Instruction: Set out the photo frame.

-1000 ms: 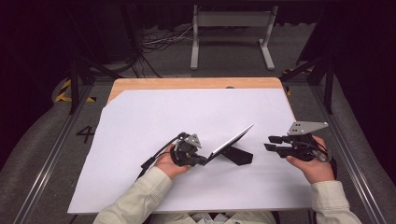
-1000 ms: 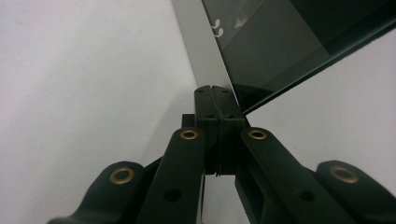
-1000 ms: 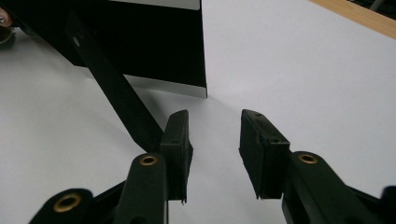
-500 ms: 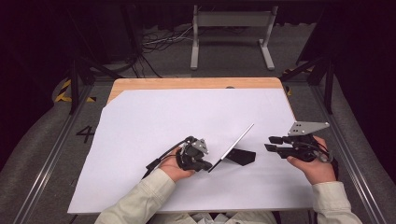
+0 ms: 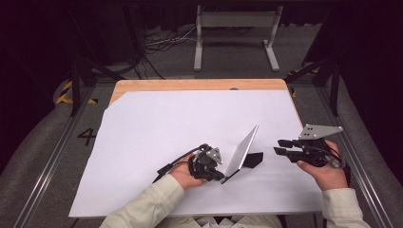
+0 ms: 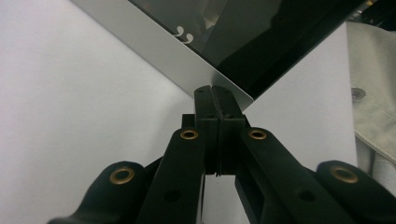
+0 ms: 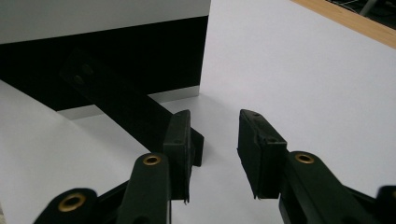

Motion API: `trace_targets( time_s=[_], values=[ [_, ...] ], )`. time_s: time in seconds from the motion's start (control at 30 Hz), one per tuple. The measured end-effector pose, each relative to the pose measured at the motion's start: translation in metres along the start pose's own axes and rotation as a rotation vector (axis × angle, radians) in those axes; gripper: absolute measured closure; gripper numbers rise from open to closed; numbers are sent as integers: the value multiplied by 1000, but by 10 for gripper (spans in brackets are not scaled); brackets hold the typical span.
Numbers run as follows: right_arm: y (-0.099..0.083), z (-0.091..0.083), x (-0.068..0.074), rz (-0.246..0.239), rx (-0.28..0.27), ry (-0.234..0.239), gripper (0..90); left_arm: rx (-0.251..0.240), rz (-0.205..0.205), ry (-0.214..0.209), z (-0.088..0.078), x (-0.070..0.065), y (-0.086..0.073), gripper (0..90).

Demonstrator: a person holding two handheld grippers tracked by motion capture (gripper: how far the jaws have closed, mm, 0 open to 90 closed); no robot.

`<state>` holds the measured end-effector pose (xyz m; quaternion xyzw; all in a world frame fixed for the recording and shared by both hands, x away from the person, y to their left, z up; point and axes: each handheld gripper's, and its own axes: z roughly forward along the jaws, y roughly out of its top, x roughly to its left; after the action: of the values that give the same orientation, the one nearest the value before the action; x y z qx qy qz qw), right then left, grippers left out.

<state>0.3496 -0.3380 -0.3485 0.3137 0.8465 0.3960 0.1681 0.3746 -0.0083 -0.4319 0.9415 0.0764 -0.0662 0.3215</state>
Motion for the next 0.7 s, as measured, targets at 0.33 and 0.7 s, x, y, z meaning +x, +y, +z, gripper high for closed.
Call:
trace_targets(
  time_s=[0.33, 0.7],
  values=[
    [-6, -7, 2, 6, 3, -11, 658, 24, 45, -45, 17, -9, 12, 900],
    [-14, -20, 2, 31, 1, -38, 657, 10, 80, -79, 32, -18, 27, 900]
  ],
)
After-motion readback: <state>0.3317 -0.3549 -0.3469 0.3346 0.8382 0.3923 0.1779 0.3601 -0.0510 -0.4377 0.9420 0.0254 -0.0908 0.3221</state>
